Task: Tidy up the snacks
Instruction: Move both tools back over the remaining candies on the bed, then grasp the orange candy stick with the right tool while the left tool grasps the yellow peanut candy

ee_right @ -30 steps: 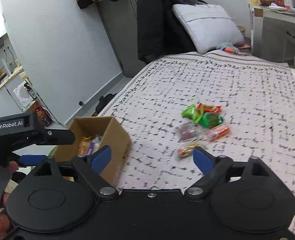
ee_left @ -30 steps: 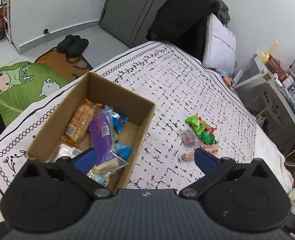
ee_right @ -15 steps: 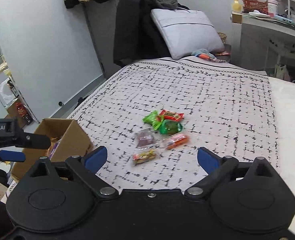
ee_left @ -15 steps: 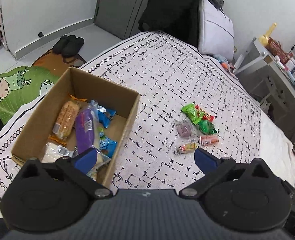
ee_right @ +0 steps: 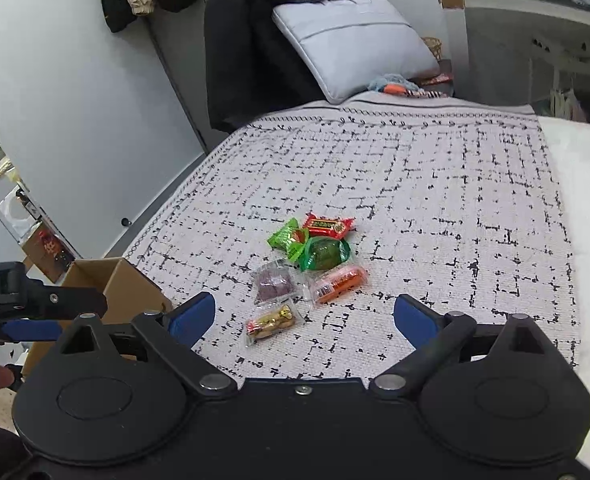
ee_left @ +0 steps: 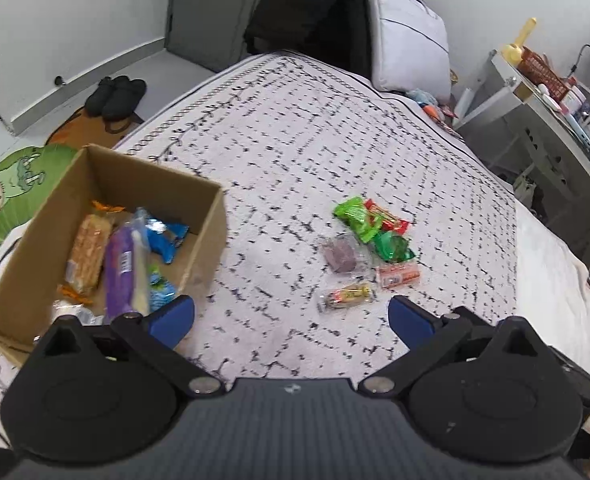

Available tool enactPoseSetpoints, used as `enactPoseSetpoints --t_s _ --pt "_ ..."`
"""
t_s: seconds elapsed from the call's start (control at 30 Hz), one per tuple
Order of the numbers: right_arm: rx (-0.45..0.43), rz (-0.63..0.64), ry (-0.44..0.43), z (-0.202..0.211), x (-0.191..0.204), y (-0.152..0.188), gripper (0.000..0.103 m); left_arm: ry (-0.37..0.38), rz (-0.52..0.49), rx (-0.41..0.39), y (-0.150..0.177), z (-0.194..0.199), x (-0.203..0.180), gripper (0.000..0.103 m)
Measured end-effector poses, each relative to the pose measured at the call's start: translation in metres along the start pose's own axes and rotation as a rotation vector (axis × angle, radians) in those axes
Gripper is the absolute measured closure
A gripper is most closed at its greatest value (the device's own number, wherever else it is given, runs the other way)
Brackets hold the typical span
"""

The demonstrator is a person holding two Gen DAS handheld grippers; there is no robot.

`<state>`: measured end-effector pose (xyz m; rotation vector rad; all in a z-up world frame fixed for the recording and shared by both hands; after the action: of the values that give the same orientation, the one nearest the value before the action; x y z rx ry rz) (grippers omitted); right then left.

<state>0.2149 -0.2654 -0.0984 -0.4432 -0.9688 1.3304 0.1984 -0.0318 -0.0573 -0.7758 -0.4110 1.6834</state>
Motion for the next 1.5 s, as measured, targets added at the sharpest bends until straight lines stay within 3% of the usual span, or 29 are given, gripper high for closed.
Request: enactPoseSetpoints --t_s 0.1,0.3,0.57,0.83,1.1,1.3,1.5 --pt "0.027 -0.026 -0.006 -0.011 -0.008 0.0 0.018 0.003 -0.012 -0.009 0.0 -0.007 -0.008 0.001" --pt "0.038 -0.046 -0.035 -0.032 -0.02 0.0 0.022 0.016 -0.022 0.003 0.002 -0.032 -0.022 0.004" --pt "0.14 -0.152 -0.035 -0.068 -0.048 0.004 0.048 -0.005 -0.015 0.051 0.012 -0.075 -0.033 0.016" --pt "0.17 -0.243 -0.076 -0.101 -0.071 -0.001 0.053 -0.027 0.017 0.095 0.021 -0.112 -0.042 0.022" --pt "0.194 -0.248 -0.105 -0.121 -0.074 0.002 0.057 -0.041 0.057 0.118 0.023 -0.139 -0.054 0.024" --pt "0.192 -0.281 -0.113 -0.134 -0.084 -0.002 0.067 -0.062 0.072 0.131 0.025 -0.158 -0.062 0.025" --pt "0.178 -0.236 -0.116 -0.135 -0.08 0.0 0.069 -0.111 0.066 0.14 0.033 -0.17 -0.064 0.033"
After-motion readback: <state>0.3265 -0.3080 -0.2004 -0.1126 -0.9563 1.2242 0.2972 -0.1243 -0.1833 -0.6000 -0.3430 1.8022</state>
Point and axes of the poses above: each gripper's, at about its wrist camera, not at the fingertips, and z roughly against the way its jaws point, x to its left, y to its underside, the point moved 1 cm from there along -z, roughly the way its jaws point, and after that the axes turned 9 degrees about -x, right-handed, at the moved point
